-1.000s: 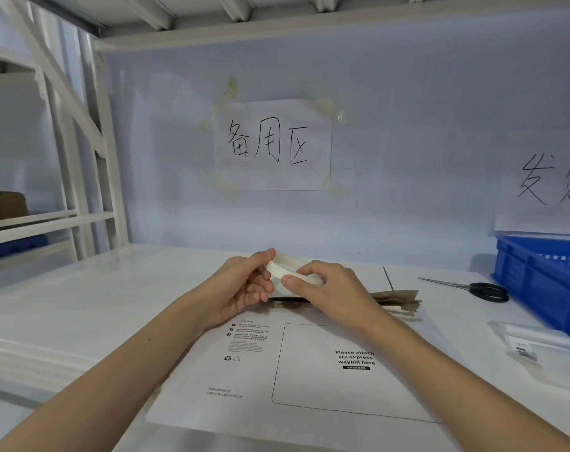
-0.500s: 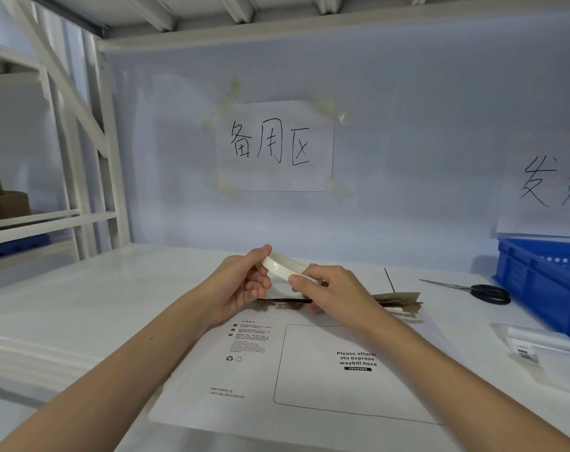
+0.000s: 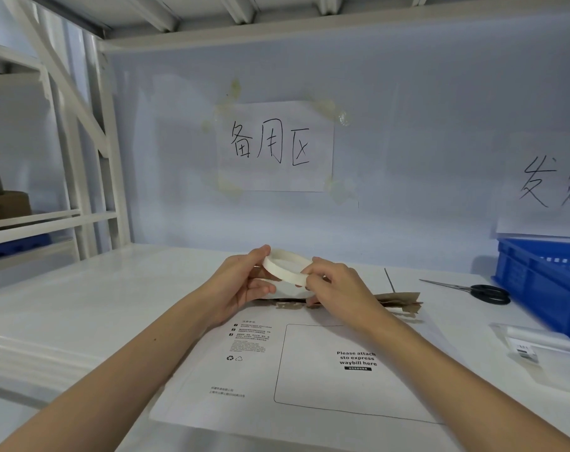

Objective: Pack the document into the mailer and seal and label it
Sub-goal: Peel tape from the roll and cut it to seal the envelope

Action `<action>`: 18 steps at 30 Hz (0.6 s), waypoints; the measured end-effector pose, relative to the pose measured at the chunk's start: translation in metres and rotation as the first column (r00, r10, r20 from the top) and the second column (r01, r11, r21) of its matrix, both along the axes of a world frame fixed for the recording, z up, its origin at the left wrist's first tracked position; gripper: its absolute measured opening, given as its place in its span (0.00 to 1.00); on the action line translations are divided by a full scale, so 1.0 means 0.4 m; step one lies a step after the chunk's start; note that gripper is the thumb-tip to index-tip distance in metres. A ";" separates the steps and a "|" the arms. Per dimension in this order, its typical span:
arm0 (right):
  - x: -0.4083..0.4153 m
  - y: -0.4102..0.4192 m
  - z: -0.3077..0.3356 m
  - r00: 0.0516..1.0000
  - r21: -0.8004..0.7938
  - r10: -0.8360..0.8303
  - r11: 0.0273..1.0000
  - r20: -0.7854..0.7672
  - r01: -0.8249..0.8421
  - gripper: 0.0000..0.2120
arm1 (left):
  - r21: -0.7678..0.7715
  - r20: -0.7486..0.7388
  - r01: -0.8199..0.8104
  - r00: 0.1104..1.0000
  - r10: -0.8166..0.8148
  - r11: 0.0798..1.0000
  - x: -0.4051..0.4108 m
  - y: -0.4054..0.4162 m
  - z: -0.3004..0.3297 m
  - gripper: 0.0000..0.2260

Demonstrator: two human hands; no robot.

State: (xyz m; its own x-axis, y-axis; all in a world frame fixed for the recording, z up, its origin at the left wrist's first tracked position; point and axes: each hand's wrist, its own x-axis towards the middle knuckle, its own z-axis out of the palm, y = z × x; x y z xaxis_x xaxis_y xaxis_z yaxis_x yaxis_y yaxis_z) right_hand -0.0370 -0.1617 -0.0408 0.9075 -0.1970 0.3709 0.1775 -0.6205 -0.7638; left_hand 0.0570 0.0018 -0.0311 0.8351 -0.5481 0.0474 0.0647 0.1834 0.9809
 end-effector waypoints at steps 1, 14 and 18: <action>0.002 -0.001 -0.001 1.000 -0.001 0.003 1.000 0.012 -0.003 0.12 | -0.015 -0.009 0.014 1.000 -0.014 1.000 0.000 0.000 -0.001 0.14; 0.016 -0.034 0.002 0.974 0.259 -0.188 0.954 0.128 0.150 0.11 | -0.015 0.179 0.124 0.977 -0.120 0.992 -0.003 0.000 -0.019 0.13; 0.009 -0.031 0.007 0.977 0.228 -0.188 0.960 0.098 0.162 0.08 | -0.015 0.242 0.000 0.970 0.004 1.000 0.006 0.003 -0.021 0.10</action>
State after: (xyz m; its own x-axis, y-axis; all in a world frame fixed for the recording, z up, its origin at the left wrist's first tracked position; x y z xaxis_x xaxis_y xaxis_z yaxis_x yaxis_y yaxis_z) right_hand -0.0335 -0.1742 -0.0380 0.8043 -0.4363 0.4034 0.1775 -0.4714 -0.8639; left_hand 0.0594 0.0031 -0.0394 0.7988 -0.5443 0.2561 -0.1747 0.1975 0.9646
